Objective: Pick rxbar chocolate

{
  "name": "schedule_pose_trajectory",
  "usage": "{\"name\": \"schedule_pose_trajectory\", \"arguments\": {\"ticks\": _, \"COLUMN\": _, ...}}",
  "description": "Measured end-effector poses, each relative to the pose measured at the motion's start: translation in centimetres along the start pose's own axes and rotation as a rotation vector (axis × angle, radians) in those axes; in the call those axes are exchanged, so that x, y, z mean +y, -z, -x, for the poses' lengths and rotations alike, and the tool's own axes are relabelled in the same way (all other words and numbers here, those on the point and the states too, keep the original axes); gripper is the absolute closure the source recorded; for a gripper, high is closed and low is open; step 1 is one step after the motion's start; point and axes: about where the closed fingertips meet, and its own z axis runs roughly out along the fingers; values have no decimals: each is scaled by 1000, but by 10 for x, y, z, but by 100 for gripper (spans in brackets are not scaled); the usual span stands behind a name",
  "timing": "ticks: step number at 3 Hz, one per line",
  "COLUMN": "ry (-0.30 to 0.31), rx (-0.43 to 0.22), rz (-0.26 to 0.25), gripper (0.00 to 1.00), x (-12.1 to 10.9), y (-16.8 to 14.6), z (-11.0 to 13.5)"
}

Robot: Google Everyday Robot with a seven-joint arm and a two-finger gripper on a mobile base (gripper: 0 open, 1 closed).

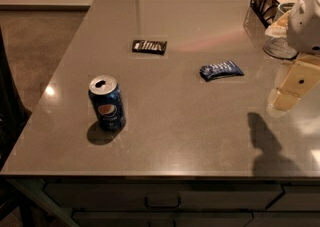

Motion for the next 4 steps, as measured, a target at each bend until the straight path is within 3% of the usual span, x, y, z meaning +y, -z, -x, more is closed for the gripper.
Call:
{"name": "schedule_pose_trajectory", "arguments": {"ticks": 1, "ry": 0, "rx": 0, "rz": -1, "gripper": 0, "x": 0, "y": 0, "z": 0}}
{"name": "schedule_pose_trajectory", "arguments": {"ticks": 2, "ry": -8, "rx": -20, "rz": 1, "gripper": 0, "x": -21, "y": -13, "z": 21}}
{"name": "schedule_pose_trajectory", "arguments": {"ticks": 4, "ry": -36, "rx": -90, "rz": 53, "gripper": 0, "x": -81, "y": -66, "z": 93}}
